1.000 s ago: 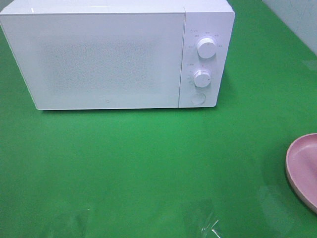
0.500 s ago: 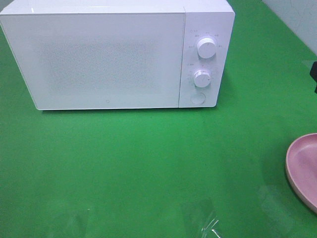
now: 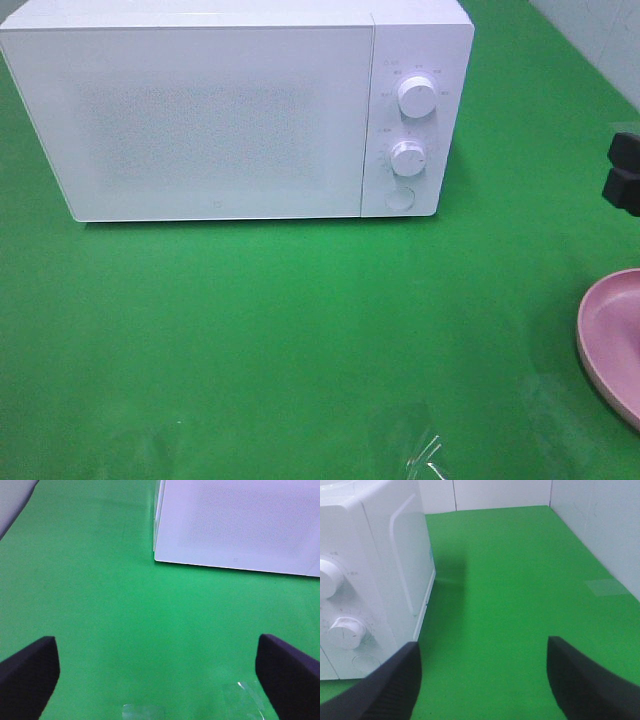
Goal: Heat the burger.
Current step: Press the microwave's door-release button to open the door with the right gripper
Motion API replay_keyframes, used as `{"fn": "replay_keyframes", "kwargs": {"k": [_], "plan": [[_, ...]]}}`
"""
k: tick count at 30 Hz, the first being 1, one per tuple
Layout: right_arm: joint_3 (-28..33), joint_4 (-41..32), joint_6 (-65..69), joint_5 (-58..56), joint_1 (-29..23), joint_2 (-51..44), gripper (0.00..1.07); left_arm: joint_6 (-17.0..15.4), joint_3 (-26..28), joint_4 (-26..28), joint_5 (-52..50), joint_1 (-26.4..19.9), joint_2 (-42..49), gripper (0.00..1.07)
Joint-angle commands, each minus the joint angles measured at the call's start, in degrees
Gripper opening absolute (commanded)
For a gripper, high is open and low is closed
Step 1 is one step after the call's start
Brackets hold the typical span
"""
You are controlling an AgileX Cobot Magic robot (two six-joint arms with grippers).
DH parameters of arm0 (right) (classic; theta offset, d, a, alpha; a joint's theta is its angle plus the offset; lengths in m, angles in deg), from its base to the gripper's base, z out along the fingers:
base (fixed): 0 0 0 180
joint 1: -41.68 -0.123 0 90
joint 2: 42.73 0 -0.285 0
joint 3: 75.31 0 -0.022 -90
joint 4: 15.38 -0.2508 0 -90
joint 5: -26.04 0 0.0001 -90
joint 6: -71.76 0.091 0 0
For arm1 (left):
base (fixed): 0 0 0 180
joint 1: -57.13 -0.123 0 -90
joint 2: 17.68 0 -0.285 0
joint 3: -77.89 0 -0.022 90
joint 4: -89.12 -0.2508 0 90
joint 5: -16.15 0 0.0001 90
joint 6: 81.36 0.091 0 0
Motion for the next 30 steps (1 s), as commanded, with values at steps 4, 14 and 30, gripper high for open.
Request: {"fn": "replay_keyframes", "kwargs": {"k": [4,14,30], "plan": [[0.6,-14.2,-14.2,11.6,-13.2,6.5,0.71,0.3,-0.1,0.1,-0.1,-0.1,0.8,1.00],[0.6,-29.2,-16.9,23.1,-27.8,13.4,0.71,0.3,-0.1,0.1,-0.1,-0.1,0.8,1.00],[-5.7,-46.8,-19.5,31.3,-46.2,24.8,0.71,0.3,-0.1,0.1,-0.1,-0.1,0.8,1.00]]}}
